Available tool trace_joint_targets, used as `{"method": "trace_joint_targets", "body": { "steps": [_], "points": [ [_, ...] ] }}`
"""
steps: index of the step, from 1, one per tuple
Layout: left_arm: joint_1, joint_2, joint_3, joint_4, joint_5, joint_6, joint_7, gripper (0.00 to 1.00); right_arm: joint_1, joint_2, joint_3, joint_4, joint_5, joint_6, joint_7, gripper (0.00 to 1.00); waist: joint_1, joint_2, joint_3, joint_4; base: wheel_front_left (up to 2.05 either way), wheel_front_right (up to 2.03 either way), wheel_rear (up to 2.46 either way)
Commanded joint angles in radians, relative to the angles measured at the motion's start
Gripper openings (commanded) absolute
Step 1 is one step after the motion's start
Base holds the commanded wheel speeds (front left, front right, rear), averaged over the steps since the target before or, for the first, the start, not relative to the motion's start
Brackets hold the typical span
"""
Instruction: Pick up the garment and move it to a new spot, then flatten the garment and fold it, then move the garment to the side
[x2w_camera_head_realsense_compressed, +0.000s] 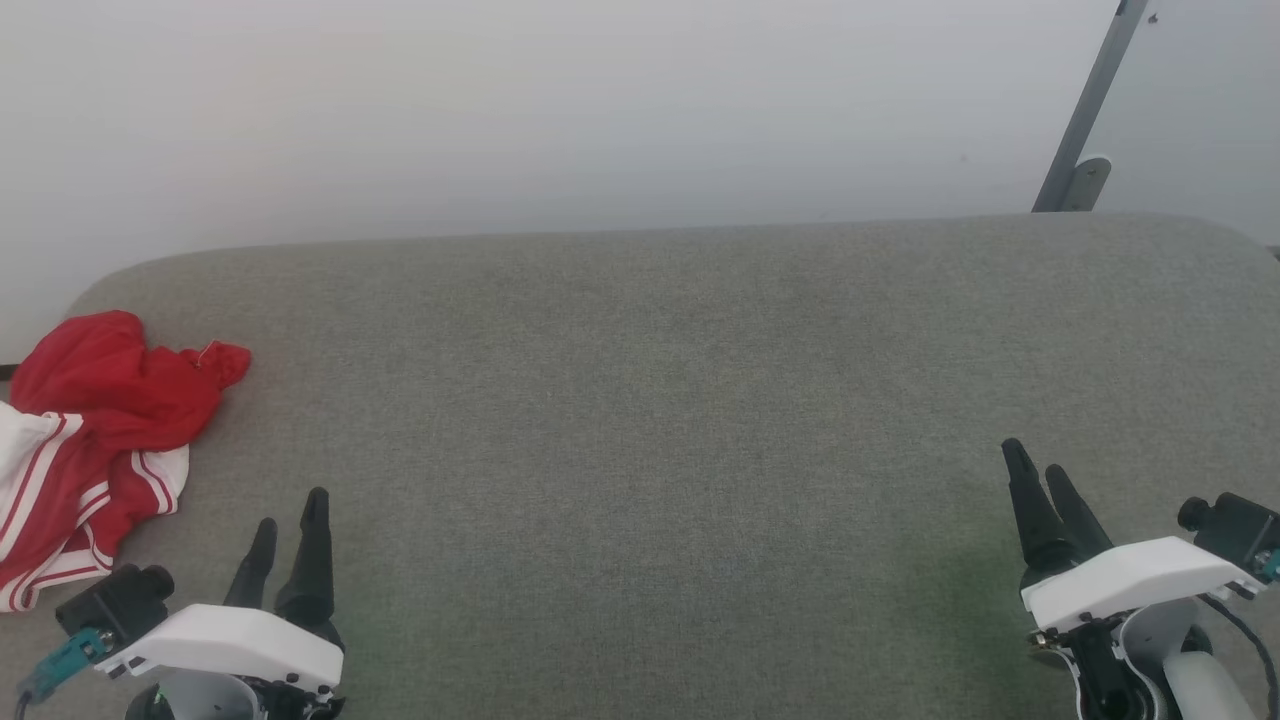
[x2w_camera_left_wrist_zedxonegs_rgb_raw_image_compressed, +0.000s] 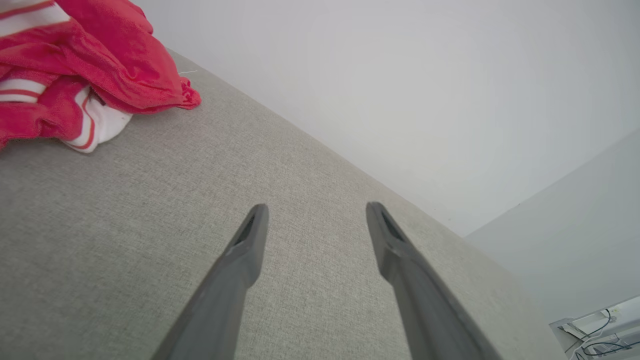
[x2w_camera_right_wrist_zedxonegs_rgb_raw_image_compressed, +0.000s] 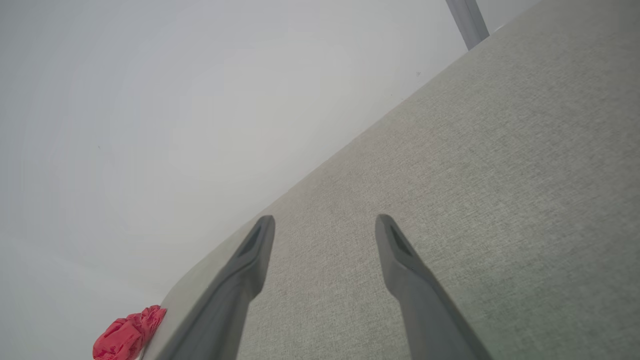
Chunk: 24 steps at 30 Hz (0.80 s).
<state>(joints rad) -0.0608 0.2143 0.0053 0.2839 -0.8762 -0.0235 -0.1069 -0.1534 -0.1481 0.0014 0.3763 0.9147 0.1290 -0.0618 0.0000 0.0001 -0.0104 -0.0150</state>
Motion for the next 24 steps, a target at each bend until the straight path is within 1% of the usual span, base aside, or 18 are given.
{"method": "trace_joint_targets", "body": {
  "steps": [1,15,24],
  "points": [
    [-0.015,0.008,0.008,-0.007,0.034,-0.011,-0.01,1.0,-0.017,-0.001,-0.001,-0.015,-0.033,0.002,-0.009,1.0,0.0,-0.0001,0.001,-0.001,0.0,0.0,0.0],
    [-0.006,-0.003,0.047,-0.011,0.207,-0.042,-0.048,1.0,-0.002,-0.004,-0.02,-0.038,-0.162,0.002,-0.027,1.0,0.0,-0.0001,0.003,-0.007,0.0,0.0,0.0],
    [-0.002,-0.007,0.066,-0.01,0.306,-0.051,-0.071,1.0,0.002,-0.004,-0.023,-0.043,-0.241,0.003,-0.038,1.0,0.0,-0.0001,0.001,-0.009,0.0,0.0,0.0]
  ]
}}
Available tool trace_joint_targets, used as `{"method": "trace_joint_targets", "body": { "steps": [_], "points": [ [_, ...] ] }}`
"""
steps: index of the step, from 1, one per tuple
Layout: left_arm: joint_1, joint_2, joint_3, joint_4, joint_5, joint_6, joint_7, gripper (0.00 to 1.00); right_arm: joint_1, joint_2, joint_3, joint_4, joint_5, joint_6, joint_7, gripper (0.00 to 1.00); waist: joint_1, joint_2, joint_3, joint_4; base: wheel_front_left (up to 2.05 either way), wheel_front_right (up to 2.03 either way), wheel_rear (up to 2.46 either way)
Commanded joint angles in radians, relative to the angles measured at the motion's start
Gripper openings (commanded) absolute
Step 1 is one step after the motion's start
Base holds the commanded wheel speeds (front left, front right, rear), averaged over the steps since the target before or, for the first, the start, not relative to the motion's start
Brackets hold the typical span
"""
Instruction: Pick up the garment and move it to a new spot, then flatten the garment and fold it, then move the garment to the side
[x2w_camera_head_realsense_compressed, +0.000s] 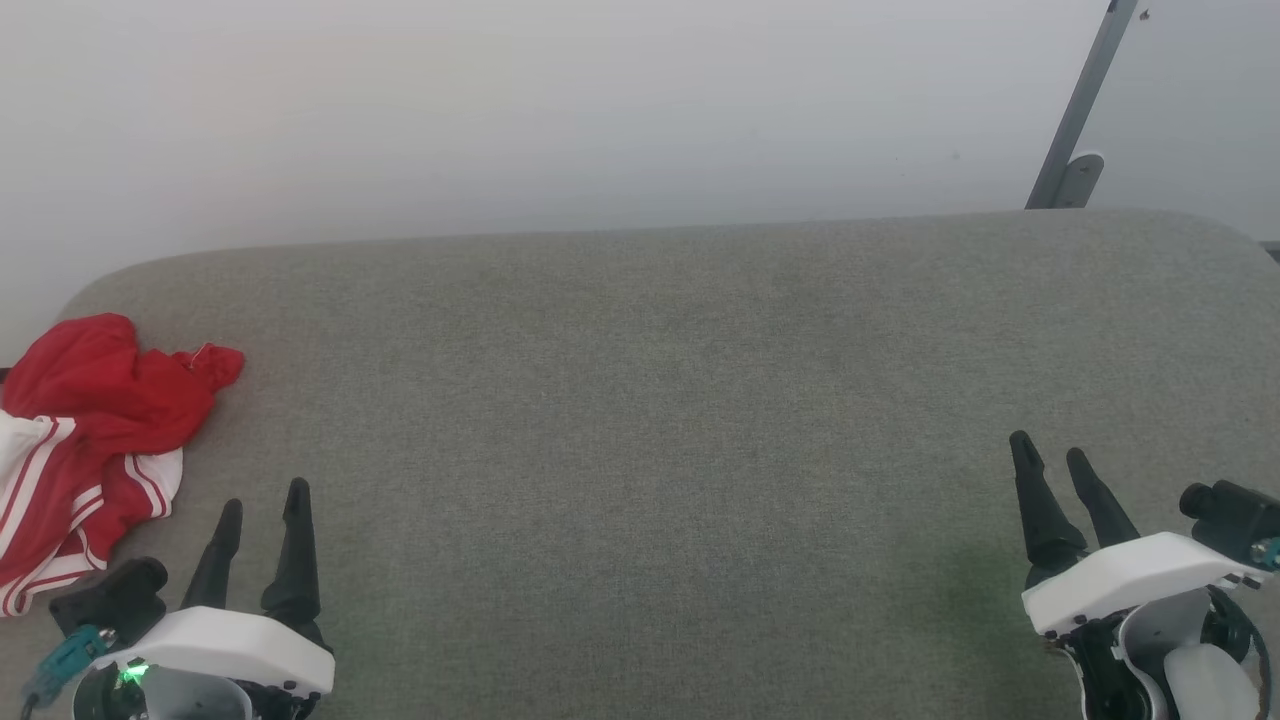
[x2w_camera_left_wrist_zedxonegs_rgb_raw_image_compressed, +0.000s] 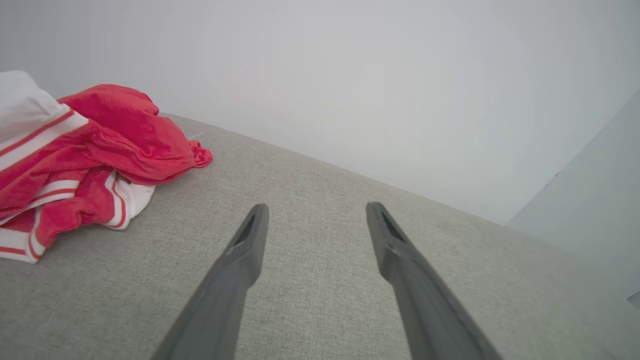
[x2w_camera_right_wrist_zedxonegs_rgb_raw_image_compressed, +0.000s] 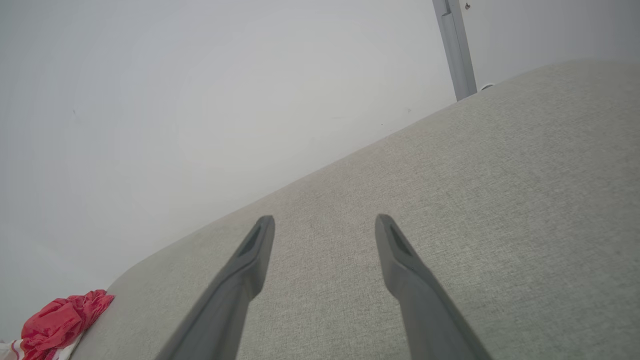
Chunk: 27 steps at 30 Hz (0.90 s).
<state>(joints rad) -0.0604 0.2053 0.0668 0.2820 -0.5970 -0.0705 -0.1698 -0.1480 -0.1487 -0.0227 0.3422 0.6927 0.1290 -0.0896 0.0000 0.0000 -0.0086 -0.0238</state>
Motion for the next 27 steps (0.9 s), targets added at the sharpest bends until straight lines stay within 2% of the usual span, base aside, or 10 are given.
{"method": "trace_joint_targets", "body": {
  "steps": [1,27],
  "points": [
    [-0.002,0.001,0.006,-0.008,0.038,-0.005,-0.011,1.0,-0.003,-0.004,0.001,-0.009,-0.028,0.003,-0.011,1.0,0.0,0.0,-0.001,0.0,0.0,0.0,0.0],
    [0.004,0.0,0.022,0.009,0.242,-0.027,-0.063,1.0,-0.005,-0.019,0.014,-0.009,-0.209,0.003,-0.047,1.0,0.0,0.0,-0.003,-0.008,0.0,0.0,0.0]
  ]
}}
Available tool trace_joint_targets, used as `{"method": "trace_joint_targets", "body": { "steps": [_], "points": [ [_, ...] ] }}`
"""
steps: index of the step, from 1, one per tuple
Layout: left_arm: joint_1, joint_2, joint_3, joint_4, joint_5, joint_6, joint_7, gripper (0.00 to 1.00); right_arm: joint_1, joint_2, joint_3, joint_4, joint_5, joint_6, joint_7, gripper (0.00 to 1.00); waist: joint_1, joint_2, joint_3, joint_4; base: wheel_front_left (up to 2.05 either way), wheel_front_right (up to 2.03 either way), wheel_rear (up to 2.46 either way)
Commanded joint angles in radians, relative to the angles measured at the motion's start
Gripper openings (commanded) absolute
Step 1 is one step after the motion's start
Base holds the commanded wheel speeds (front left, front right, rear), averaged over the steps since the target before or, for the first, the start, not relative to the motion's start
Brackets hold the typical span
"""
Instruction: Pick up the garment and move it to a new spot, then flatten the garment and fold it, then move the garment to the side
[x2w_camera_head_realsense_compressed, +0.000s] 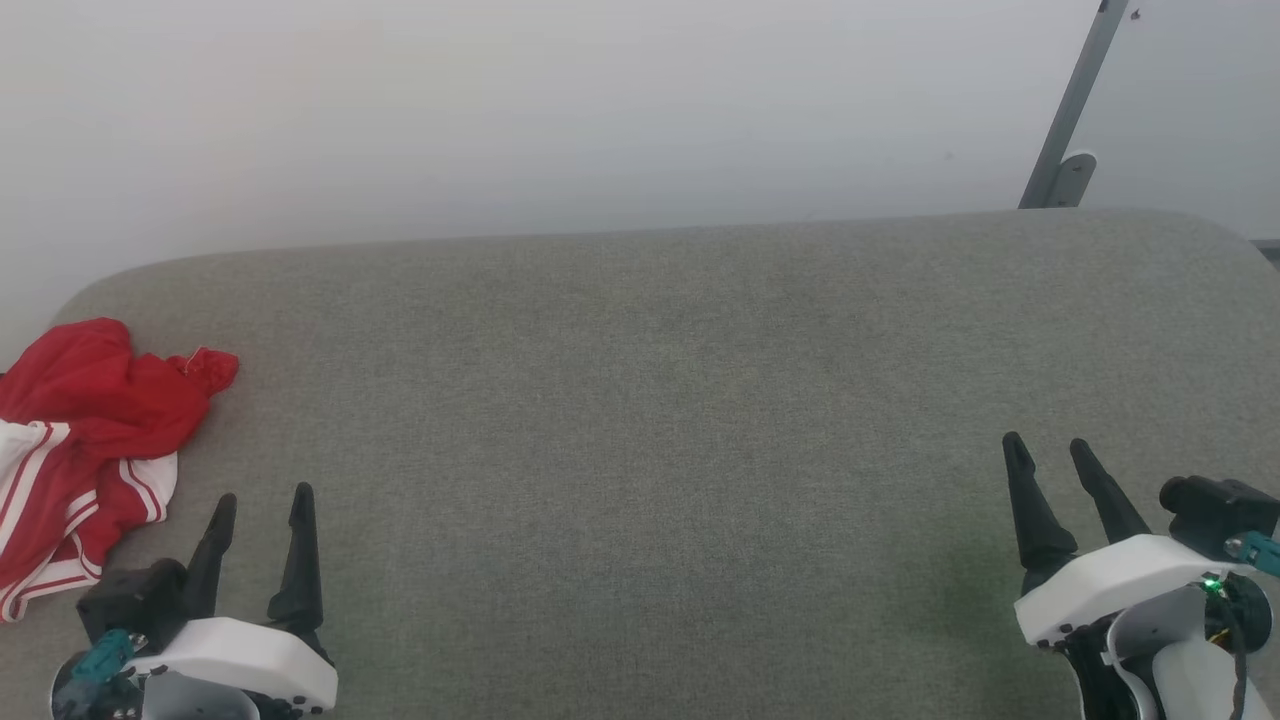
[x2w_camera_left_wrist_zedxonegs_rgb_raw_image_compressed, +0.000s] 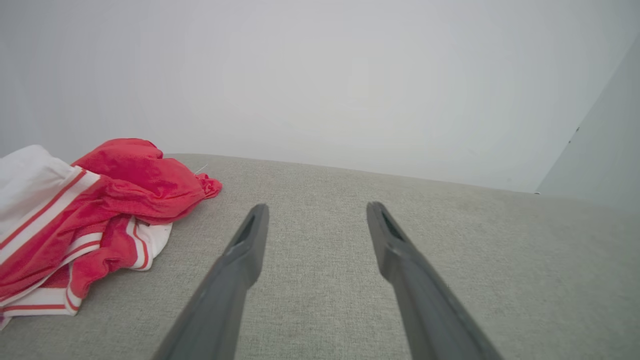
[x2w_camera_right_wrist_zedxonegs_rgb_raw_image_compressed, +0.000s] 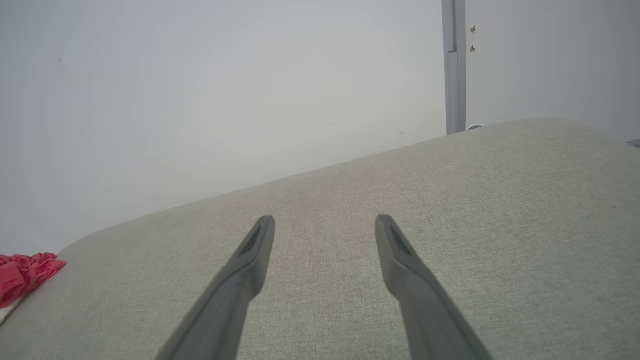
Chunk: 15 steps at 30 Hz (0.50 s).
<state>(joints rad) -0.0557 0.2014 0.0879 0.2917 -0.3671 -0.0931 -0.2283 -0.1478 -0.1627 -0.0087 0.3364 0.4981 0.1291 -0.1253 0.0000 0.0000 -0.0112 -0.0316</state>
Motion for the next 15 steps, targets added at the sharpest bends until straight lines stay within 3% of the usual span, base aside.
{"method": "trace_joint_targets", "body": {
  "steps": [1,15],
  "points": [
    [-0.002,0.005,0.001,0.0,0.021,-0.005,-0.006,1.0,-0.004,-0.004,0.001,-0.003,-0.021,0.003,-0.011,1.0,0.0,0.0,0.0,0.0,0.0,0.0,0.0],
    [0.008,0.008,0.008,0.005,0.121,-0.008,-0.034,1.0,0.008,-0.01,0.02,0.005,-0.108,0.003,-0.035,1.0,0.0,0.0,-0.003,-0.003,0.0,0.0,0.0]
  ]
}}
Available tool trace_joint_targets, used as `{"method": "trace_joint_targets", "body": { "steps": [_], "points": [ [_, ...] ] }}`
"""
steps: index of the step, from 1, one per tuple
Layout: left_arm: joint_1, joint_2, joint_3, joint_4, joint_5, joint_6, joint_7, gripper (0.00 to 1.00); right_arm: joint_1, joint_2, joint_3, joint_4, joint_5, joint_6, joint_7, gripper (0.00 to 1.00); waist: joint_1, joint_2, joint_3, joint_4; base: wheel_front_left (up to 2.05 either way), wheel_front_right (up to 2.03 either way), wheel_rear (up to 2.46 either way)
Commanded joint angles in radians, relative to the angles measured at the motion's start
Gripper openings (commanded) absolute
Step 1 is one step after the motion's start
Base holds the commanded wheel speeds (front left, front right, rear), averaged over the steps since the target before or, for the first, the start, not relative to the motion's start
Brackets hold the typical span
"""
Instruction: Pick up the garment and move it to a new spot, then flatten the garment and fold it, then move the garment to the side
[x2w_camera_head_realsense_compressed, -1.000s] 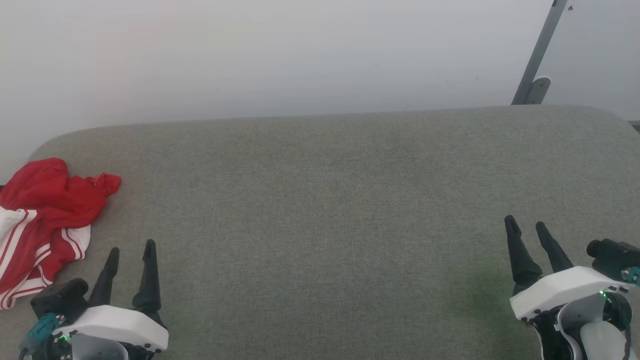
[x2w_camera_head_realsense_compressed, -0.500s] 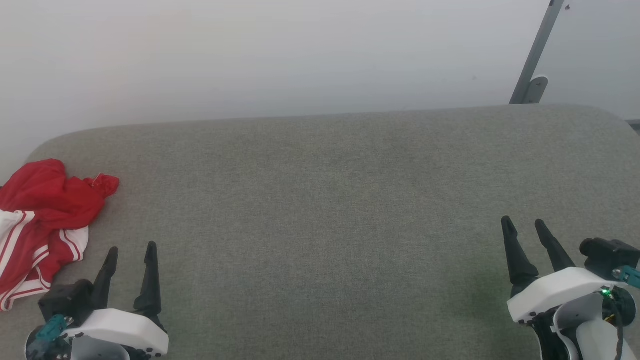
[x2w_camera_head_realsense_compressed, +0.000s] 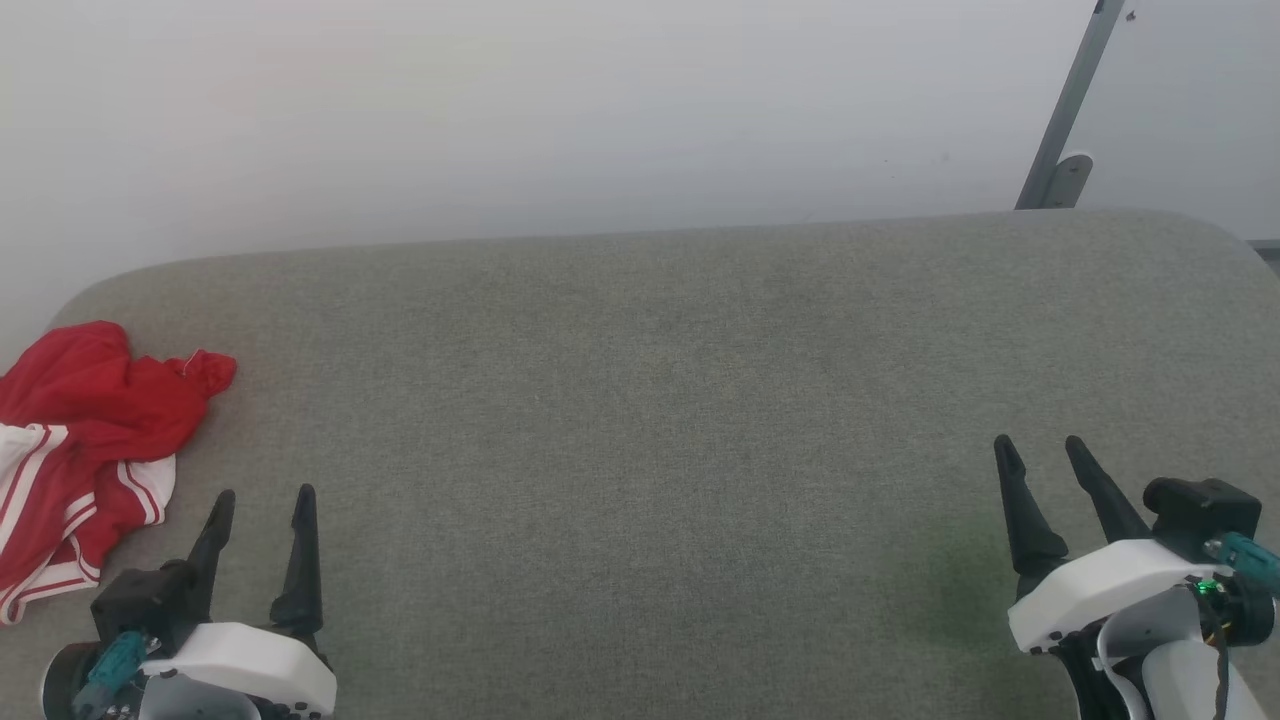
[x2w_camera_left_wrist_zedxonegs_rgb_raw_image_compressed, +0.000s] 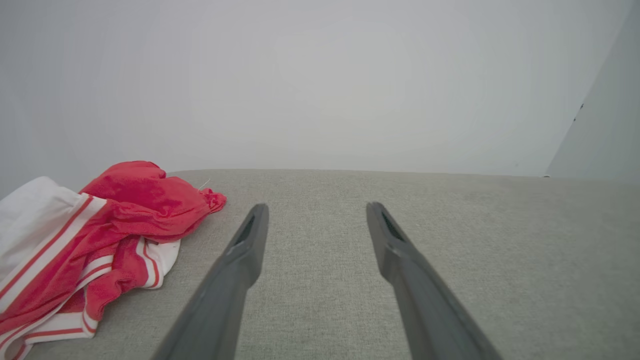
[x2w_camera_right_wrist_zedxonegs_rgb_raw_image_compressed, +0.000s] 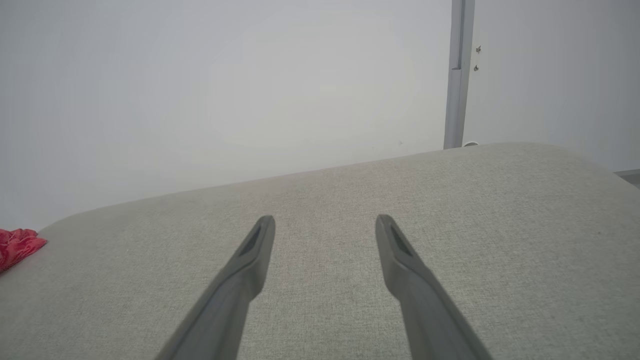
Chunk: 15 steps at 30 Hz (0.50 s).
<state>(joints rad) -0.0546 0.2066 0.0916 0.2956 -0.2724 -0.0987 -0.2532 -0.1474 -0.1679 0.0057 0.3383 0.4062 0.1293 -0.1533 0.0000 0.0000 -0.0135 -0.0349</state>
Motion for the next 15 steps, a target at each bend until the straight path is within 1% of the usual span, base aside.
{"method": "trace_joint_targets", "body": {
  "steps": [1,15],
  "points": [
    [0.008,0.003,0.004,0.002,0.029,-0.002,-0.011,1.0,0.007,-0.006,0.007,0.004,-0.022,0.002,-0.009,1.0,0.0,0.0,-0.001,0.0,0.0,0.0,0.0],
    [0.005,0.001,0.007,0.006,0.028,-0.009,-0.013,1.0,0.008,-0.004,0.009,0.006,-0.028,0.002,-0.015,1.0,0.0,0.0,-0.001,-0.001,0.0,0.0,0.0]
  ]
}}
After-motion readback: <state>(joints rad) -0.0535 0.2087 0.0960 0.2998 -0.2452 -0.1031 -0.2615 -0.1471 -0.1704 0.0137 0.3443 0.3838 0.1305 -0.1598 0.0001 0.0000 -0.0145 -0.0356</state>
